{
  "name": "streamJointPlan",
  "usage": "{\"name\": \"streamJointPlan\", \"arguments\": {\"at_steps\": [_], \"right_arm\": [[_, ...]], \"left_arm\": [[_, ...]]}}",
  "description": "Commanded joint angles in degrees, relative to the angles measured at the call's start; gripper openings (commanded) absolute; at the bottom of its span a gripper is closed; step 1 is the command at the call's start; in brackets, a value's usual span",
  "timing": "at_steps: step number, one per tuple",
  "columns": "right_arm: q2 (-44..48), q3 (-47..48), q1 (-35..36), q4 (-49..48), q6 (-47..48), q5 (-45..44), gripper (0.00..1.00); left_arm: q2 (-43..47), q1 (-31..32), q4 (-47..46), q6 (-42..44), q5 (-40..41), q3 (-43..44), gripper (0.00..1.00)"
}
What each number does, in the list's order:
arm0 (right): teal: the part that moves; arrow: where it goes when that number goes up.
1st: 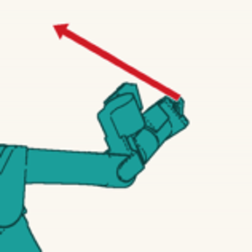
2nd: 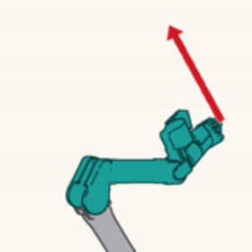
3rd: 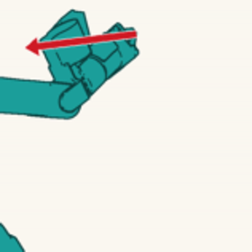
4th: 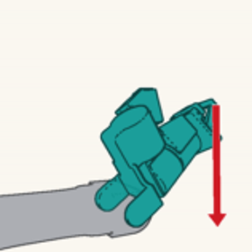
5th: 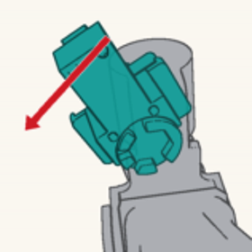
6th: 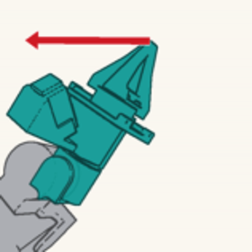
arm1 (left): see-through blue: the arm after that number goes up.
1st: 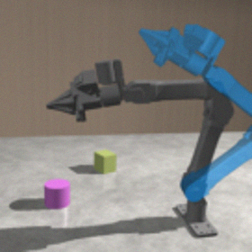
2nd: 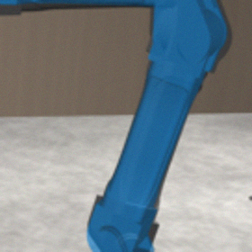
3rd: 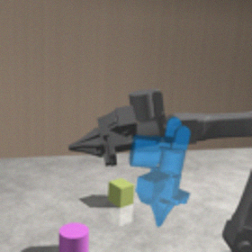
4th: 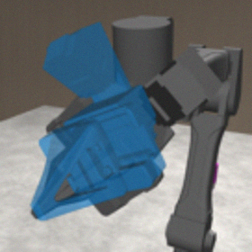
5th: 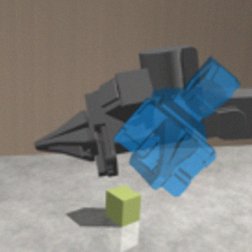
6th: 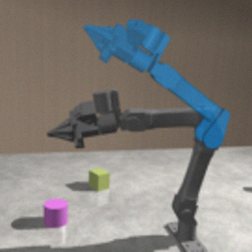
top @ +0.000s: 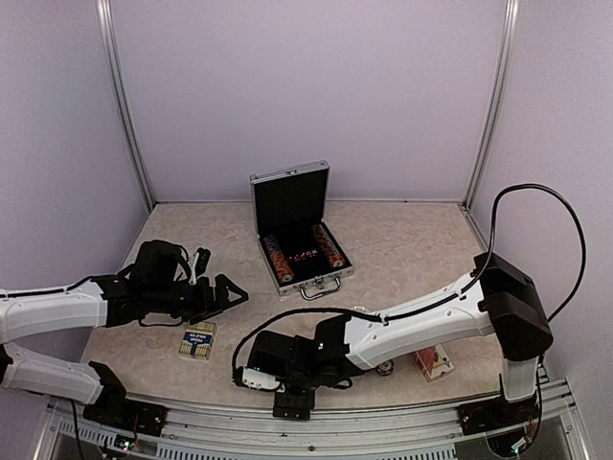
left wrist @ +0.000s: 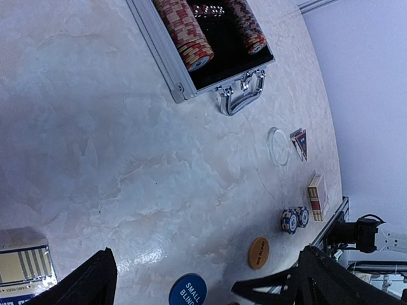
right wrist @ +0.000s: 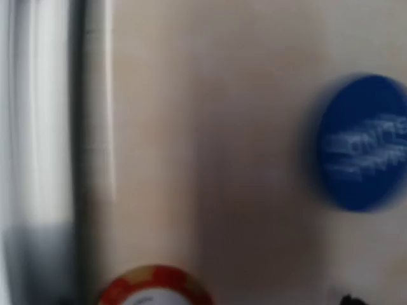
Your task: Pack up texas hold em set
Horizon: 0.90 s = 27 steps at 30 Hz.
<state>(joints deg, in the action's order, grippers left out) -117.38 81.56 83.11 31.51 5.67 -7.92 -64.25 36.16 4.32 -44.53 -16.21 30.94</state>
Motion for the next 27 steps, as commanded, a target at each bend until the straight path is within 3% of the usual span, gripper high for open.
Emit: {"name": "streamJointPlan", "arguments": {"at_steps": [1,17,27], "right_arm": [[-0.23,-1.93,-4.81,-0.81,-1.45,-6.81,0.93],[-3.11,2.76,-11.59,-0.45,-4.83,-10.89,0.92],[-0.04,1.96,-15.61,-6.21,-5.45,-3.54,0.91]], "left_arm": [[1.30,0.48,-0.67,0.15,0.46,-0.83,0.99],[1.32,1.41,-1.00,0.05,0.88,-1.76,0.98],[-2.83,1.35,-0.33,2.51,0.89,0.42,0.80]]}}
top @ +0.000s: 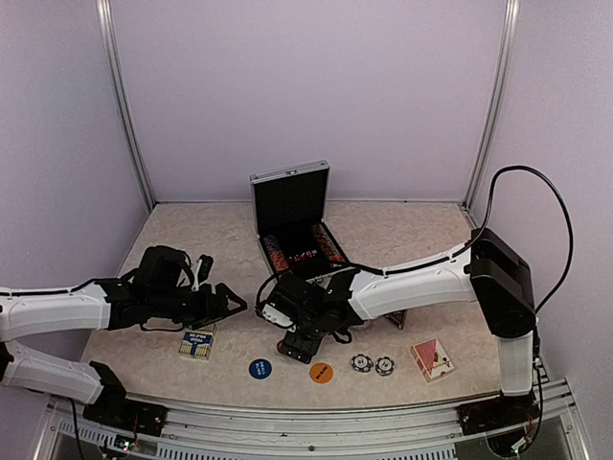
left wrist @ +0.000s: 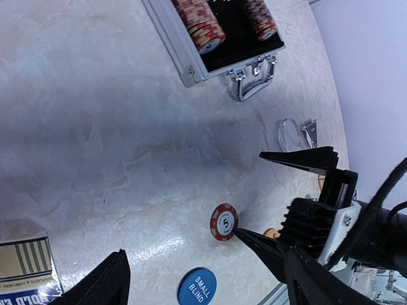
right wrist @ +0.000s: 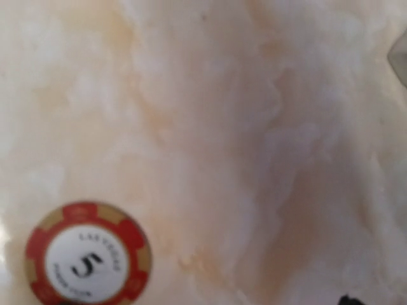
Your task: Pack up texas hold em set
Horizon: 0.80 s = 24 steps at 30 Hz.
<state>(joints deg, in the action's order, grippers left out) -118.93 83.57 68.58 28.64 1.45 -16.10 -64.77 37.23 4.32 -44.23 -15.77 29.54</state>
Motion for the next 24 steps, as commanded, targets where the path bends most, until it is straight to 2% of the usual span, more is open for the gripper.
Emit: {"name": "streamJointPlan", "arguments": {"at_steps": [1,4,6,9,19,22,24], "right_arm": [[2.66,-0.78,-1.78,-4.32,-2.11,7.05,0.91],[7.01,-4.56,-4.87,-8.85,-6.53,17.79,0.91],[10.22,-7.54,-7.54,-11.58,-11.40,26.96,0.91],[14.55,-12.49,-10.41,-15.73,-18.38,34.68,0.90],[18.12,-23.76,-13.17,-30.09,-36.89,47.04,0.92],[18.50,-26.78,-13.54,-35.51,-41.62,48.55,0.99],[17.77,-28.02,-13.60,-38.58,-43.88,49.91,1.00]], "left_arm": [[-3.48,0.48,0.16,2.84,0.25,2.58,0.77],[-6.79,1.55,1.54,4.14,-0.31,4.92,0.67],[-8.22,2.35,1.47,4.24,-1.12,5.42,0.65],[-9.57,3.39,-0.75,2.69,-3.38,4.91,0.65],[-17.60,9.80,-15.77,-6.60,-11.38,3.38,0.69],[-19.73,10.31,-19.67,-9.16,-12.77,2.93,0.71],[-21.06,10.32,-21.29,-10.23,-12.78,2.73,0.72]]}}
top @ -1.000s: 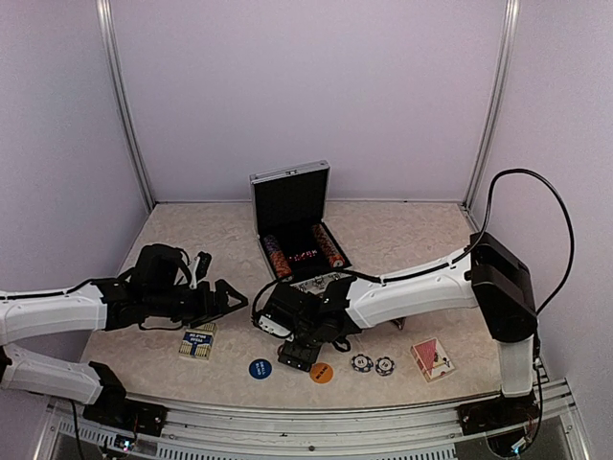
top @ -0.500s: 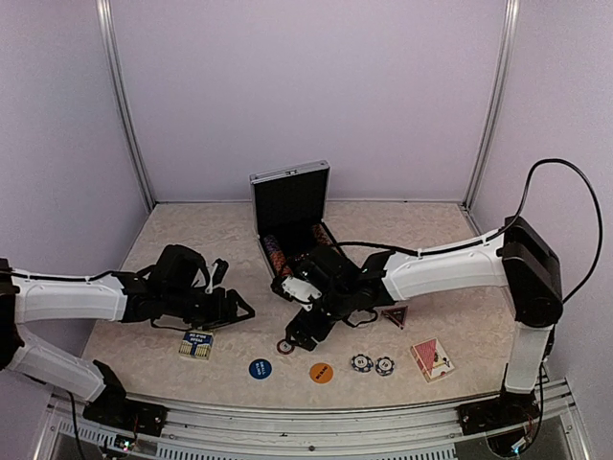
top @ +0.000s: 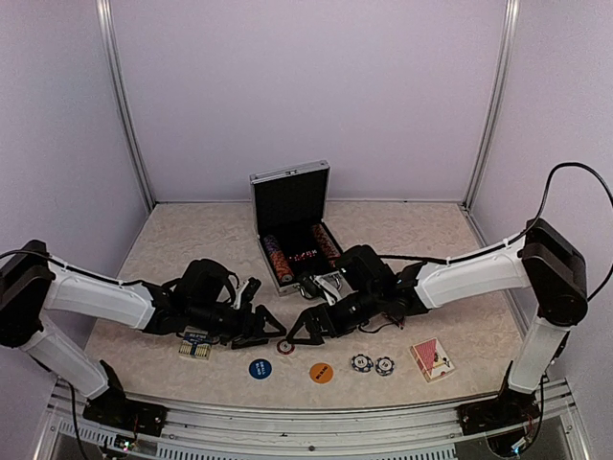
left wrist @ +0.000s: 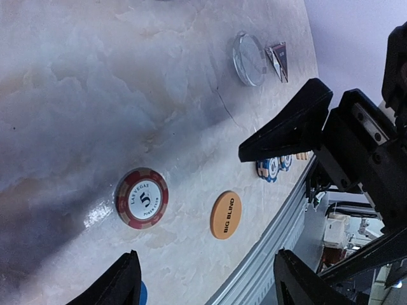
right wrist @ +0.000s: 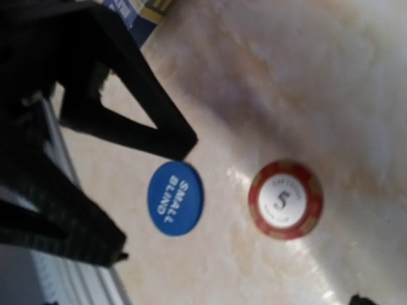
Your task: Pack up texas hold em set
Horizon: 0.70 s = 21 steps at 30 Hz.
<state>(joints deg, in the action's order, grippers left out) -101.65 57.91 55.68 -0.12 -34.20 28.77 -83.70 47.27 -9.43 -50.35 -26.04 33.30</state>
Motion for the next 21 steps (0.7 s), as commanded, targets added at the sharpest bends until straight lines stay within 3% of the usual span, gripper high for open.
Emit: {"name": "streamJointPlan", "arguments": {"at_steps": [1,21], "right_arm": [[-0.01,-2.44,-0.67,-10.49,-8.89,5.43,1.00],[-6.70,-3.44,-0.48,-17.08,-16.21,4.65,1.00]], "left_arm": [[-2.59,0.28,-7.87,-4.40,-2.20,-1.09,0.73],[-10.32,0.28,-13.16,-7.17,-0.55,-3.21,0.76]]}}
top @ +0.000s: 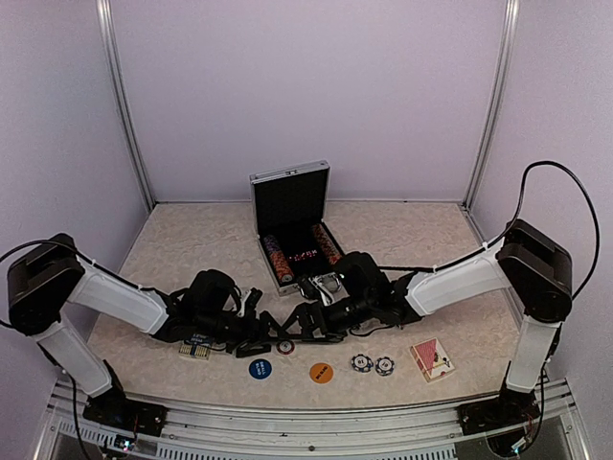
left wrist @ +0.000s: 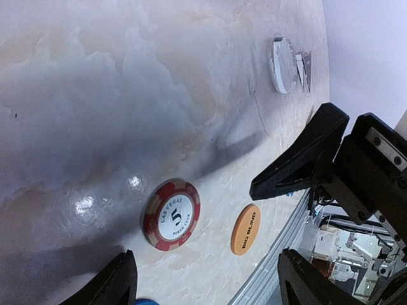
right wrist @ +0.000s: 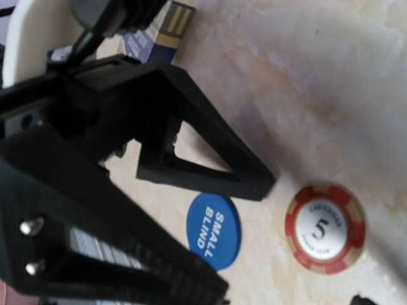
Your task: Pack up texas hold em set
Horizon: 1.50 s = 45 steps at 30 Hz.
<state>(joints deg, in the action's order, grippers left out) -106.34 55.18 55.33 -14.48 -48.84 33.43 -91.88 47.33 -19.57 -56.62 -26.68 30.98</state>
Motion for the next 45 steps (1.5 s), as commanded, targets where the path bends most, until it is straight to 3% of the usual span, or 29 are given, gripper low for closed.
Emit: {"name": "streamJointPlan", "arguments": {"at_steps": [1,5,18,25,28,33,39,45], "right_arm": [[-2.36,-0.75,-0.15,-3.16,-1.99,-0.03,1.00],[-3.99,-0.91,-0.11,-5.29,-3.71,0.36,1.00],[-7.60,2.46,0.53,-4.88,-4.40,1.24,1.00],[2.36,-4.67,0.47,-9.64,-0.46,-0.95,1.00],[8.86,-3.31,0.35,0.47,8.24,-5.91,1.00],[10.99,3.99,0.80,20.75,23.44,-15.87,1.00],[10.59,6.80,1.90,29.31,33.37,-23.67,1.00],[2.07,16.76,5.60,38.39,37.34,-33.57,0.95]], "left_arm": [[-2.79,0.22,-3.84,-1.05,-0.10,-0.99,0.75],[-5.20,0.22,-7.65,-2.64,-1.23,-2.17,0.70],[-7.36,0.23,-10.55,-3.84,-1.80,-2.69,0.69],[-6.74,0.14,-9.40,-3.14,-0.61,-3.25,0.69],[-5.44,-0.16,-5.25,-0.70,1.54,-2.42,0.69],[-4.53,-0.48,-1.71,1.01,3.13,-1.33,0.69],[-0.76,-2.64,-4.41,-0.52,2.63,-3.40,0.68],[3.55,-5.95,-0.77,0.66,3.51,-3.18,0.67]]}}
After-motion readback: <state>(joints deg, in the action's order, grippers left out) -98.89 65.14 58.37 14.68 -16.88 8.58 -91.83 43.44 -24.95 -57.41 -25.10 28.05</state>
